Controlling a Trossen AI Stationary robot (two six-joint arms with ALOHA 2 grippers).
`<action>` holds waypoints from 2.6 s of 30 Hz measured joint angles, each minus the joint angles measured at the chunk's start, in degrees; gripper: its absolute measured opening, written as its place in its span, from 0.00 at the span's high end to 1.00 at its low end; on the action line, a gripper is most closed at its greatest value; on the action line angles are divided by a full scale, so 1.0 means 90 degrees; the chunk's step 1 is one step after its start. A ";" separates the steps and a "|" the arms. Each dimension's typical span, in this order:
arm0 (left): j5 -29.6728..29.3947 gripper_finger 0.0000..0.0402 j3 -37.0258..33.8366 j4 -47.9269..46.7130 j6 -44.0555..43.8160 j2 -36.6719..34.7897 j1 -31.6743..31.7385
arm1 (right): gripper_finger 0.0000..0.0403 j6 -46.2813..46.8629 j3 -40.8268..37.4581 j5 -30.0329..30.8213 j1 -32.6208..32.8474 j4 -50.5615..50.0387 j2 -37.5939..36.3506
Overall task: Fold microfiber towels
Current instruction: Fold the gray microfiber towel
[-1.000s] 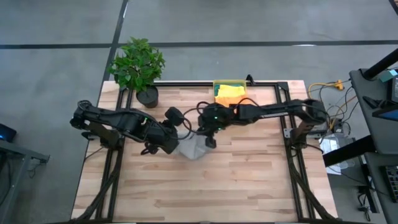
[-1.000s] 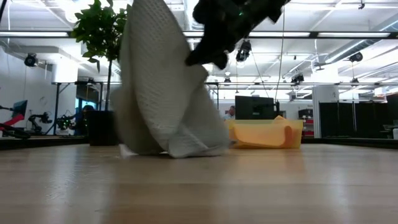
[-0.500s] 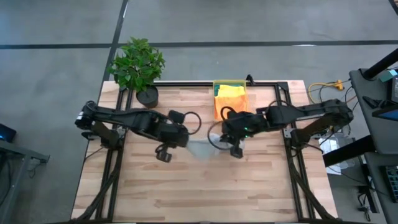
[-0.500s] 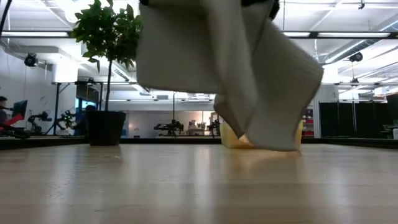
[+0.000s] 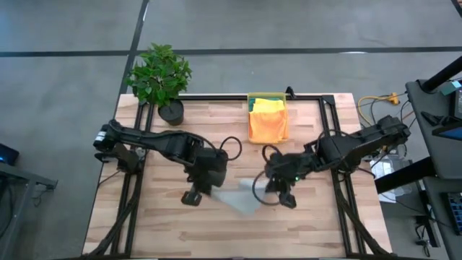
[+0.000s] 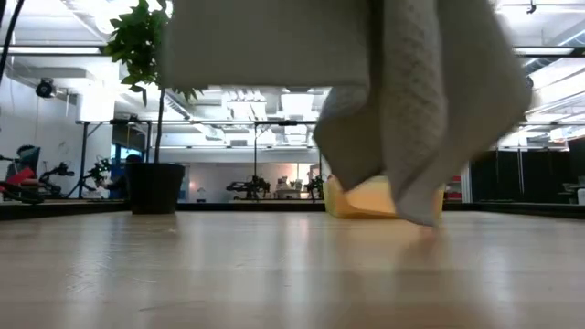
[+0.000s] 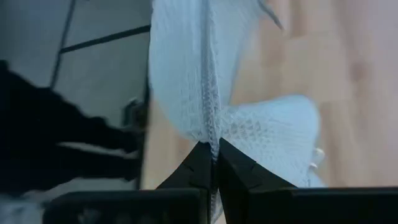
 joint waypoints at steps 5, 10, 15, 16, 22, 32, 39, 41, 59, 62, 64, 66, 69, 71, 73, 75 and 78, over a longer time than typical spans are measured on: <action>0.1223 1.00 -0.0043 0.0862 -0.0249 -0.0005 -0.0432 | 0.98 0.0659 -0.0003 -0.0602 0.0640 0.0830 0.0244; 0.1035 1.00 -0.0052 0.1268 0.0081 0.0110 -0.0652 | 0.98 0.0644 -0.0069 -0.0701 0.0885 0.1107 0.0610; 0.0315 1.00 -0.0426 0.1272 0.0138 0.0595 -0.0541 | 0.98 0.0460 -0.0500 -0.0757 0.0706 0.0981 0.1176; 0.0262 1.00 -0.0565 0.1298 0.0137 0.0711 -0.0499 | 0.98 0.0424 -0.0587 -0.0769 0.0648 0.0910 0.1299; -0.0416 1.00 -0.1585 0.1410 0.0089 0.1250 -0.0212 | 0.98 0.0125 -0.1109 -0.0649 0.0234 0.0812 0.1905; -0.1303 1.00 -0.2924 0.3084 -0.0582 0.1382 0.0189 | 0.98 -0.0072 -0.1925 0.0048 -0.0408 0.1052 0.1882; -0.1299 1.00 -0.2921 0.3674 -0.0582 0.1350 0.0225 | 0.96 -0.0129 -0.2514 -0.0332 -0.0480 0.1832 0.1868; -0.1302 1.00 -0.2921 0.3742 -0.0581 0.1350 0.0237 | 0.93 -0.0093 -0.2596 -0.0339 -0.0482 0.1869 0.1868; -0.1316 1.00 -0.2969 0.3850 -0.0556 0.1350 0.0382 | 0.98 0.0083 -0.2279 0.0660 -0.0483 0.0678 0.1473; -0.1316 1.00 -0.2972 0.3857 -0.0439 0.1348 0.0394 | 0.98 -0.0101 -0.2175 0.0759 -0.0520 0.0480 0.1199; -0.1316 1.00 -0.2974 0.3863 -0.0291 0.1358 0.0404 | 0.98 -0.0178 -0.2177 0.0757 -0.0570 0.0449 0.1059; -0.1314 1.00 -0.2974 0.3880 -0.0218 0.1387 0.0430 | 0.98 -0.0215 -0.2211 0.0750 -0.0650 0.0394 0.0915; -0.1246 1.00 -0.2976 0.3849 -0.0247 0.1394 0.0479 | 0.98 -0.0244 -0.2197 0.0364 -0.0790 0.0304 0.0666; -0.0896 1.00 -0.2969 0.3784 -0.0253 0.1281 0.0491 | 0.98 -0.0215 -0.2080 0.0038 -0.0811 0.0274 0.0459; -0.0279 1.00 -0.2944 0.3760 -0.0262 0.1065 0.0482 | 0.98 -0.0198 -0.1902 -0.0279 -0.0773 0.0298 0.0201; 0.0287 1.00 -0.2930 0.3720 -0.0246 0.0724 0.0451 | 0.98 -0.0194 -0.1683 -0.0551 -0.0739 0.0285 -0.0038; 0.0607 1.00 -0.2935 0.3689 -0.0176 0.0236 0.0438 | 0.98 -0.0153 -0.1401 -0.0559 -0.0725 0.0318 -0.0367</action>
